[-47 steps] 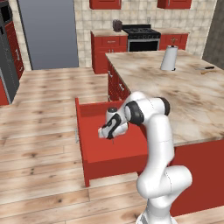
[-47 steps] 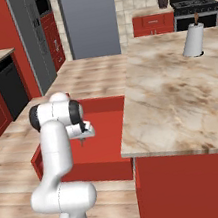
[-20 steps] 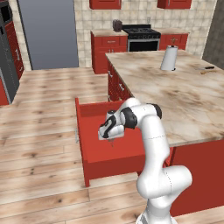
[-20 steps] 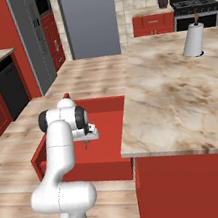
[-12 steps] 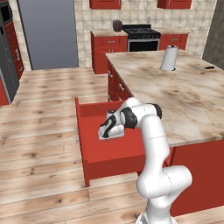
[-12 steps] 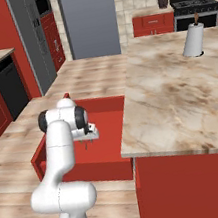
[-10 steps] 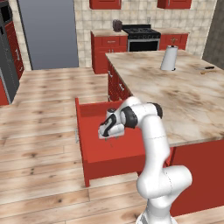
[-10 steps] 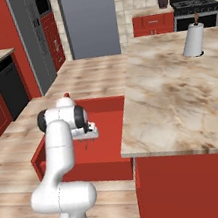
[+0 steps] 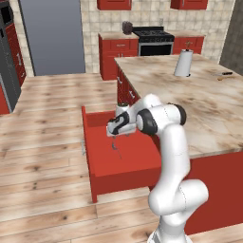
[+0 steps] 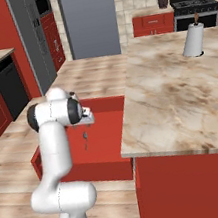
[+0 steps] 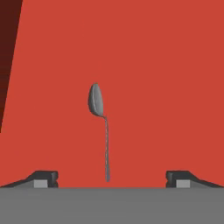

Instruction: Pick up the metallic utensils from the counter and place them in the open drawer. Make sure not to pick up any wooden utensils.

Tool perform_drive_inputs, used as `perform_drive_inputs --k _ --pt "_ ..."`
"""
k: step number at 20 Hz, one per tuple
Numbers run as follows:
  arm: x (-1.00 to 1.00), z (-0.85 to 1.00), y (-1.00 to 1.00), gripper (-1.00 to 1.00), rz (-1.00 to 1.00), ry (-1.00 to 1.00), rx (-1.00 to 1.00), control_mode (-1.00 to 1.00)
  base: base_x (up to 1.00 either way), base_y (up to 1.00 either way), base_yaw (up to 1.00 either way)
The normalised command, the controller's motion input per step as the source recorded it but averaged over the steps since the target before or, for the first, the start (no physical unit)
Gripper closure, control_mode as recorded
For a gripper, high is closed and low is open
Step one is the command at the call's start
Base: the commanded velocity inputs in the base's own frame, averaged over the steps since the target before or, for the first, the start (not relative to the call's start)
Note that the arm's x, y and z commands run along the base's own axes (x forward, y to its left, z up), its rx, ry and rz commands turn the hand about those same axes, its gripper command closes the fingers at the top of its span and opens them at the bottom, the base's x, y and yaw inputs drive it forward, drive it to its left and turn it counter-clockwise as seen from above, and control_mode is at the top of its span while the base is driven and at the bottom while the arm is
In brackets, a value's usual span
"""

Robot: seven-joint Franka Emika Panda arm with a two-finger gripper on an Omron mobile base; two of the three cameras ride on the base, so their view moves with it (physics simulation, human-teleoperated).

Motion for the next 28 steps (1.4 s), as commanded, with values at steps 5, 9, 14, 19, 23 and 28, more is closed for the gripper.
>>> perform_drive_inputs --k 5,9,14,19,23,28 --pt "-0.52 1.00 0.00 -1.00 0.00 -0.10 0.02 -1.00 0.00 0.00 0.00" --pt "-0.84 0.87 0.00 -1.00 0.00 -0.06 0.02 -1.00 0.00 0.00 0.00" --pt "-1.00 0.57 0.00 -1.00 0.00 -0.07 0.04 -1.00 0.00 0.00 0.00" --pt "-1.00 0.48 0.00 -1.00 0.00 -0.08 0.04 -1.00 0.00 0.00 0.00" --pt "-1.00 0.33 0.00 -1.00 0.00 -0.06 0.05 -1.00 0.00 0.00 0.00" --pt "-1.00 0.37 -0.03 -1.00 0.00 -0.02 0.03 -1.00 0.00 0.00 0.00"
